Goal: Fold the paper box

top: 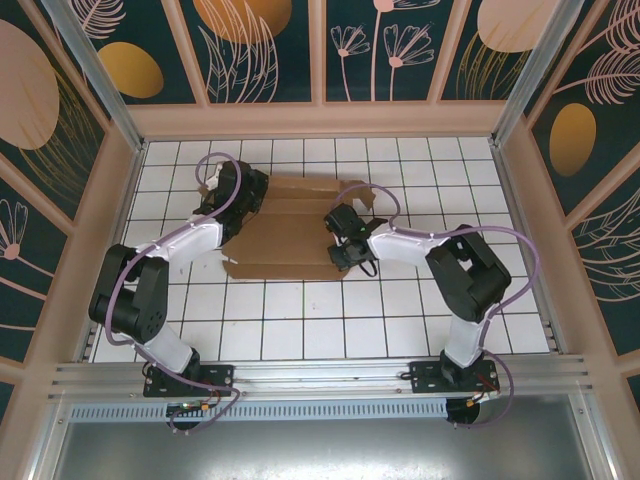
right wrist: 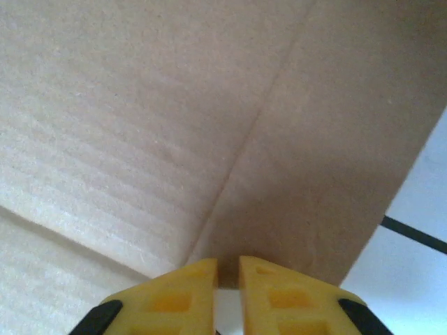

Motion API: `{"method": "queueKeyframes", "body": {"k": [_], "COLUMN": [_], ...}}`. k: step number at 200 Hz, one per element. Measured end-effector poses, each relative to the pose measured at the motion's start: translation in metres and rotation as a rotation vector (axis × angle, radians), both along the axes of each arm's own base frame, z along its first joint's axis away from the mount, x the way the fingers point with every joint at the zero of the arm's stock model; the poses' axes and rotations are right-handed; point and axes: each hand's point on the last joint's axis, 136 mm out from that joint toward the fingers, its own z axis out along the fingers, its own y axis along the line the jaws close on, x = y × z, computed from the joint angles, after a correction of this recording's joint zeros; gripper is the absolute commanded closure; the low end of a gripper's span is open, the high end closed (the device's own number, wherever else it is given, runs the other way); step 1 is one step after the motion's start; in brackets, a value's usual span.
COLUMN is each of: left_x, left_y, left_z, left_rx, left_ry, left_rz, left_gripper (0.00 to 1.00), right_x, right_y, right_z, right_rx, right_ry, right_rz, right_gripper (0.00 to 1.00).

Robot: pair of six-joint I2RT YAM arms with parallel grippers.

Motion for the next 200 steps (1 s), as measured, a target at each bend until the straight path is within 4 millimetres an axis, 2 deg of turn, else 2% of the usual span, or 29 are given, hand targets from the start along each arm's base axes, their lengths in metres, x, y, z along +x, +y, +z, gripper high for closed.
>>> {"method": "queueKeyframes", "body": {"k": [18, 38, 59, 81, 102, 129, 167, 200], "left_x": [0.001, 0.003, 0.001, 0.006, 0.012, 0.013, 0.011, 0.01], "left_y": [0.004, 0.008, 0.012, 0.011, 0.011, 0.012, 0.012, 0.012], "left_z": [-0.001, 0.001, -0.006, -0.005, -0.004, -0.004, -0.005, -0.005], "left_rx": [0.012, 0.018, 0.008, -0.002, -0.003, 0.01, 0.008, 0.006], "left_ry": [-0.002, -0.027, -0.07, -0.103, -0.13, -0.151, -0.174, -0.176], "left_rz": [0.021, 0.043, 0.059, 0.065, 0.068, 0.069, 0.067, 0.067], "left_gripper": [1.0, 1.0, 1.0, 1.0, 1.0, 1.0, 1.0, 1.0], "right_x": [-0.006, -0.002, 0.023, 0.06, 0.08, 0.092, 0.104, 0.117], "right_y": [0.001, 0.005, -0.004, -0.03, -0.051, -0.046, -0.028, -0.01], "right_z": [0.009, 0.032, 0.066, 0.106, 0.14, 0.175, 0.193, 0.178], "right_rx": [-0.007, 0.031, 0.096, 0.217, 0.343, 0.492, 0.637, 0.709], "right_ry": [0.009, -0.013, -0.075, -0.131, -0.17, -0.182, -0.136, -0.044], "right_rz": [0.039, 0.05, -0.005, -0.144, -0.256, -0.329, -0.402, -0.446], "right_gripper": [0.73, 0.66, 0.63, 0.58, 0.54, 0.53, 0.49, 0.49]}}
